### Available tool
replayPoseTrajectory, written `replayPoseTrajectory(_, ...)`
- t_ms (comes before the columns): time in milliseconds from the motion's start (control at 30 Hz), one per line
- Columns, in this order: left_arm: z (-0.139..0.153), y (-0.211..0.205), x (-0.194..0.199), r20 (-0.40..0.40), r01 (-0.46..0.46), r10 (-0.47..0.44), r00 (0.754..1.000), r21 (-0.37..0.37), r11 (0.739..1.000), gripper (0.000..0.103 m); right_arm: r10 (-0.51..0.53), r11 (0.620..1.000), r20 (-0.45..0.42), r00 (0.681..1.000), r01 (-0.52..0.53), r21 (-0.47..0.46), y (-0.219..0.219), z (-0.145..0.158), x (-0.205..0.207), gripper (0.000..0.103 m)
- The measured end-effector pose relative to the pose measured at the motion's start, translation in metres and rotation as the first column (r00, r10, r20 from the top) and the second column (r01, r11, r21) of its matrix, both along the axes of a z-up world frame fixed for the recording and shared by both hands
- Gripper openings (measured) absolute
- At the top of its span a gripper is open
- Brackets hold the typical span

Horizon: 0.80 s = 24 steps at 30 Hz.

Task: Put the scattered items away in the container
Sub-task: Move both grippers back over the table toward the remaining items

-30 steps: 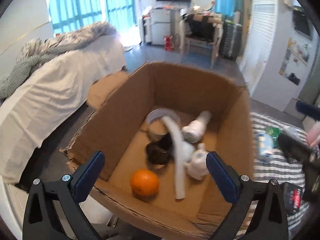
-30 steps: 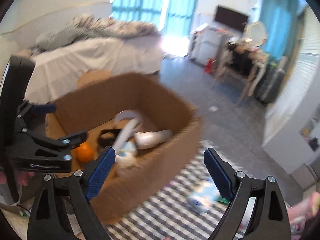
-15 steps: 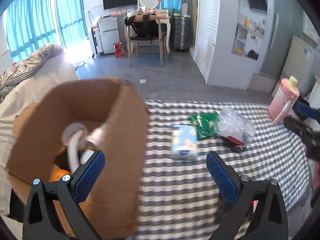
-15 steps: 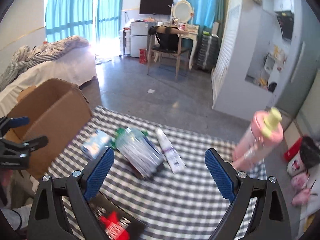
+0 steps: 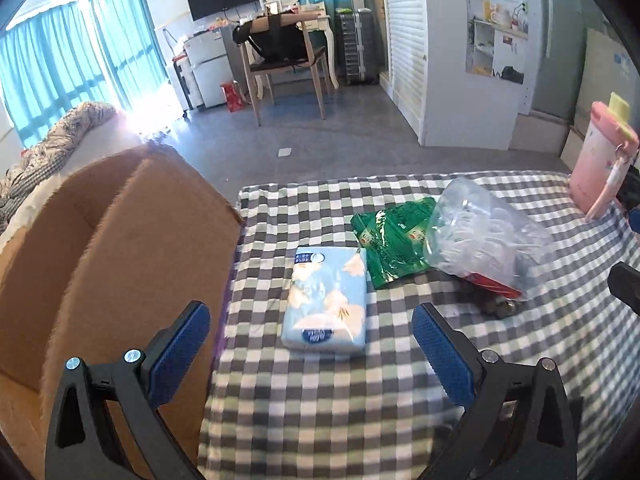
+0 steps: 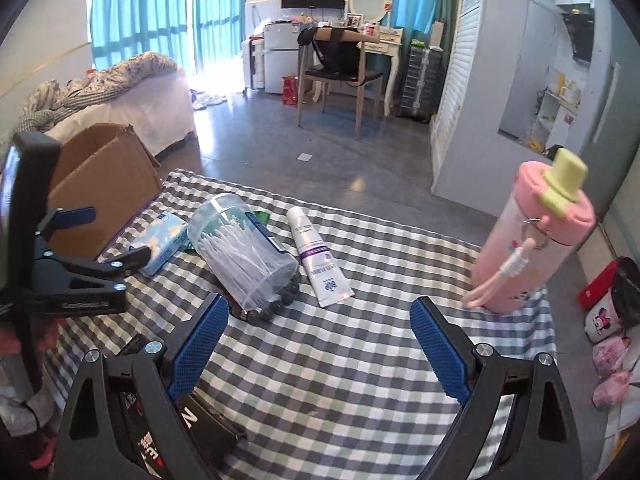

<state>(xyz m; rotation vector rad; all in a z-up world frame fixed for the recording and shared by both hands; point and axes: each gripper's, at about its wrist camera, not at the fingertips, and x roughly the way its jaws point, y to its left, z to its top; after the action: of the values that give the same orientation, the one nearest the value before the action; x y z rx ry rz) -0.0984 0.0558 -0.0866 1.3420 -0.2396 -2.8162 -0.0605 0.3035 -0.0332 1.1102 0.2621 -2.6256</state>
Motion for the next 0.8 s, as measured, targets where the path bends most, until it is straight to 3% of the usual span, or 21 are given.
replayPoseTrajectory(300, -0.03, -0.005, -0.028, 0.057, -0.006, 0.005, 0.998, 0.012, 1.0, 0.103, 0.076, 0.995, 0.03, 0.997, -0.078, 0.061, -0.031, -0.012, -0.024, 0.093)
replayPoseTrajectory(567, -0.04, -0.016, -0.035, 0.102, 0.003, -0.011, 0.995, 0.077, 0.997, 0.102, 0.115, 0.988, 0.049, 0.992, -0.119, 0.094, -0.052, -0.021, -0.041, 0.093)
replayPoseTrajectory(667, -0.037, -0.015, -0.032, 0.102, 0.032, -0.042, 0.994, 0.099, 0.995, 0.079, 0.122, 0.987, 0.054, 0.991, -0.126, 0.095, -0.057, -0.023, -0.045, 0.093)
replayPoseTrajectory(700, -0.035, -0.013, -0.03, 0.101, 0.051, -0.062, 0.993, 0.104, 0.993, 0.057, 0.123, 0.987, 0.054, 0.991, -0.128, 0.094, -0.058, -0.023, -0.045, 0.093)
replayPoseTrajectory(733, -0.032, -0.01, -0.028, 0.099, 0.061, -0.07, 0.993, 0.094, 0.994, 0.052, 0.127, 0.987, 0.056, 0.99, -0.132, 0.093, -0.059, -0.023, -0.046, 0.093)
replayPoseTrajectory(800, -0.028, -0.008, -0.026, 0.111, 0.064, -0.072, 0.991, 0.074, 0.995, 0.052, 0.13, 0.986, 0.055, 0.99, -0.135, 0.097, -0.059, -0.022, -0.047, 0.093)
